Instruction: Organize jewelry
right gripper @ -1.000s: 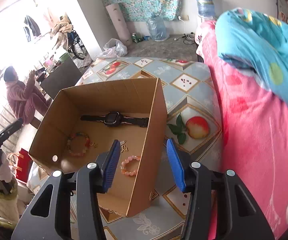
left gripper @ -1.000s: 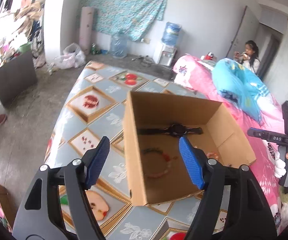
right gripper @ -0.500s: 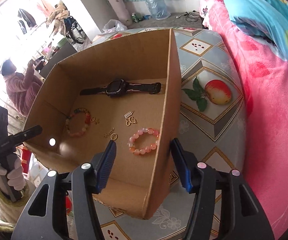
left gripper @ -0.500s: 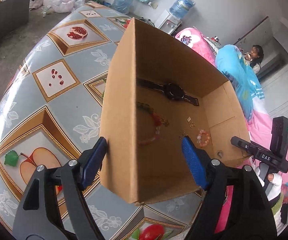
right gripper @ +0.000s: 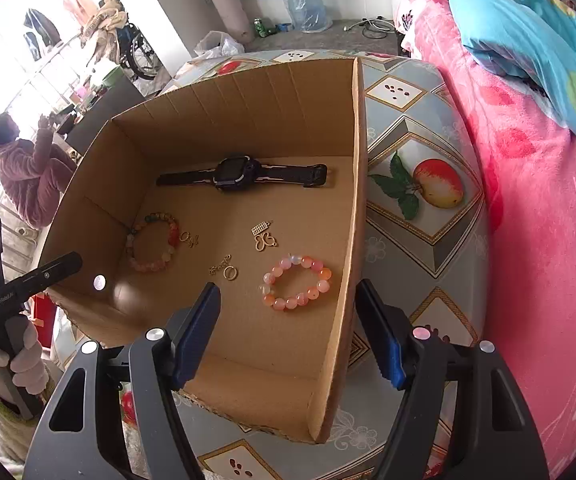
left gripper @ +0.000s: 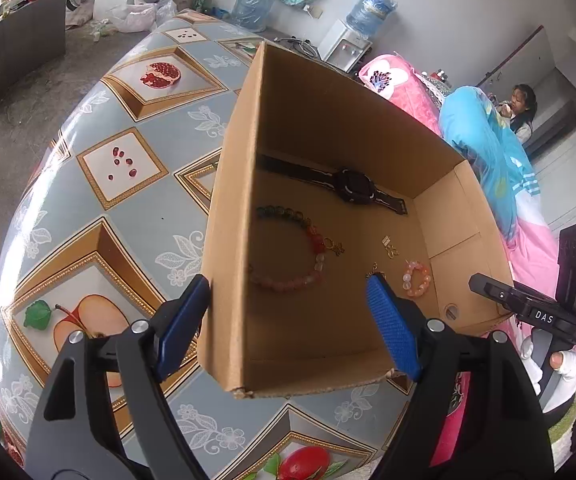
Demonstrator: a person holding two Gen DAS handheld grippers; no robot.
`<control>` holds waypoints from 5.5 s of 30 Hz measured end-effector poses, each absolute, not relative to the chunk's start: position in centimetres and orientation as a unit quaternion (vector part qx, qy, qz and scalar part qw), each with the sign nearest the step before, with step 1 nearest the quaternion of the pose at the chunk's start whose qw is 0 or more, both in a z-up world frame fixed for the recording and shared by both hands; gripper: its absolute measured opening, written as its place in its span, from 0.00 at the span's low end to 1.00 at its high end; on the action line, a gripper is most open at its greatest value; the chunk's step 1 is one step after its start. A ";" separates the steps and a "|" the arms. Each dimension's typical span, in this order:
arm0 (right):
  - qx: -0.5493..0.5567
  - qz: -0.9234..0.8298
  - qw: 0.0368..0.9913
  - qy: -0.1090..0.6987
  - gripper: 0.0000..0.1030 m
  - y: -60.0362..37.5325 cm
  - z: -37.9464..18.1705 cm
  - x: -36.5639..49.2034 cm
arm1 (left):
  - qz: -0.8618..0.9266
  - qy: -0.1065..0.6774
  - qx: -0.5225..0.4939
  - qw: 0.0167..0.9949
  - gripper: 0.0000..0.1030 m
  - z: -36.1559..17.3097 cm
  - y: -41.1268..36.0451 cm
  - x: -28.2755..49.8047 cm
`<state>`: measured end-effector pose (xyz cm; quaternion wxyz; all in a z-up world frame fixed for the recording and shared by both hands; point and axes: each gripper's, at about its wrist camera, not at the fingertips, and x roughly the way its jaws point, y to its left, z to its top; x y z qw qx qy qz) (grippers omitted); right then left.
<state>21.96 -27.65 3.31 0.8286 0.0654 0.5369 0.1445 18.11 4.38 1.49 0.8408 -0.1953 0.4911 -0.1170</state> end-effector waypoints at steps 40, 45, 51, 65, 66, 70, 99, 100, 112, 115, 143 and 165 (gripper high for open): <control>0.077 0.146 0.849 0.502 0.67 -25.3 3.4 11.0 | -0.105 0.468 -0.188 0.857 0.74 0.7 7.2 7.3; 0.077 0.144 0.850 0.500 0.67 -25.5 3.4 11.3 | -0.100 0.468 -0.181 0.859 0.75 0.8 6.6 7.2; 0.060 0.137 0.855 0.496 0.67 -25.4 3.4 10.8 | -0.103 0.468 -0.192 0.857 0.75 0.8 6.5 7.0; 0.050 0.112 0.884 0.451 0.68 -26.5 4.5 7.9 | -0.071 0.405 -0.138 0.901 0.75 2.7 6.6 3.8; 0.055 0.111 0.886 0.447 0.70 -26.8 4.7 7.6 | -0.069 0.393 -0.132 0.907 0.75 3.1 6.7 3.3; 0.066 0.090 0.896 0.430 0.78 -28.0 5.8 6.3 | -0.047 0.355 -0.111 0.927 0.76 4.7 7.1 1.8; 0.084 0.049 0.873 0.477 0.92 -19.9 -2.0 -3.3 | -0.032 0.380 -0.066 0.922 0.88 3.2 5.2 -3.2; 0.096 0.048 0.873 0.476 0.91 -20.2 -2.0 -3.5 | -0.039 0.382 -0.070 0.921 0.88 3.2 5.2 -3.1; 0.092 0.043 0.887 0.450 0.92 -19.3 -1.0 -2.3 | -0.059 0.387 -0.071 0.917 0.88 3.1 3.9 -2.5; 0.062 0.038 0.897 0.437 0.92 -19.0 0.1 -1.2 | -0.040 0.386 -0.075 0.918 0.88 3.1 3.7 -2.2; 0.038 0.089 0.873 0.478 0.92 -18.8 2.9 3.8 | 0.003 0.449 -0.060 0.892 0.88 2.6 1.6 0.7; 0.030 0.071 0.875 0.479 0.92 -19.5 2.6 3.7 | -0.005 0.453 -0.037 0.891 0.88 2.6 0.1 1.3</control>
